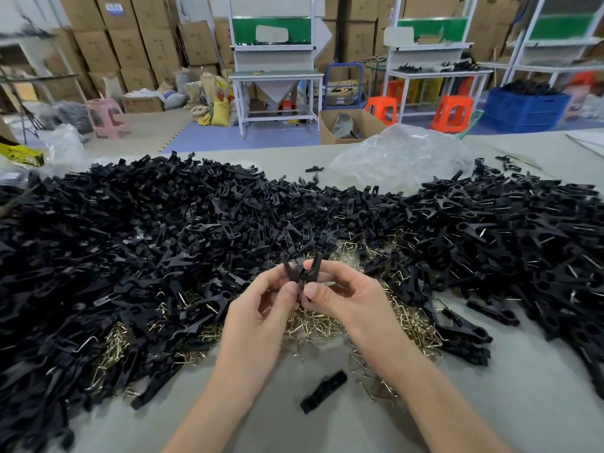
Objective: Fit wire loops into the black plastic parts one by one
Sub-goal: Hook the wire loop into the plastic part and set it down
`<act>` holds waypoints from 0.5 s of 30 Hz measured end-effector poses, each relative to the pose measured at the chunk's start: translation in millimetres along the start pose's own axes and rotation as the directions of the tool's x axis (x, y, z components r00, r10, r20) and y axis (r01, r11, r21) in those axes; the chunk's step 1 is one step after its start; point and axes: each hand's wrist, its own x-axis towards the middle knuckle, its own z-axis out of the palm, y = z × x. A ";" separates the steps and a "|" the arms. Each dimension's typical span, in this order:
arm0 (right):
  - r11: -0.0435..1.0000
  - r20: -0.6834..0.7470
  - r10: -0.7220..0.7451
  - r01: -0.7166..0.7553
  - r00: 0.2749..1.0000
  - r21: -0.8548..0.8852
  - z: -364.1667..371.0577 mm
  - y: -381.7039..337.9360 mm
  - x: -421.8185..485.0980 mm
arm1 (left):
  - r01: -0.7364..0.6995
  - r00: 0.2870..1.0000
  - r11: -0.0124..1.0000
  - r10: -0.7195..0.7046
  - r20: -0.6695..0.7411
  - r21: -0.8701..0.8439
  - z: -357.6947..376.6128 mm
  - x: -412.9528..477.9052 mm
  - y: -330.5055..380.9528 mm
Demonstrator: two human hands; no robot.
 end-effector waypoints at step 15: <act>0.997 0.001 -0.025 0.025 1.000 -0.073 -0.9 2.4 0.1 | 0.025 0.999 0.997 -0.023 0.027 -0.076 -1.3 -0.1 -2.3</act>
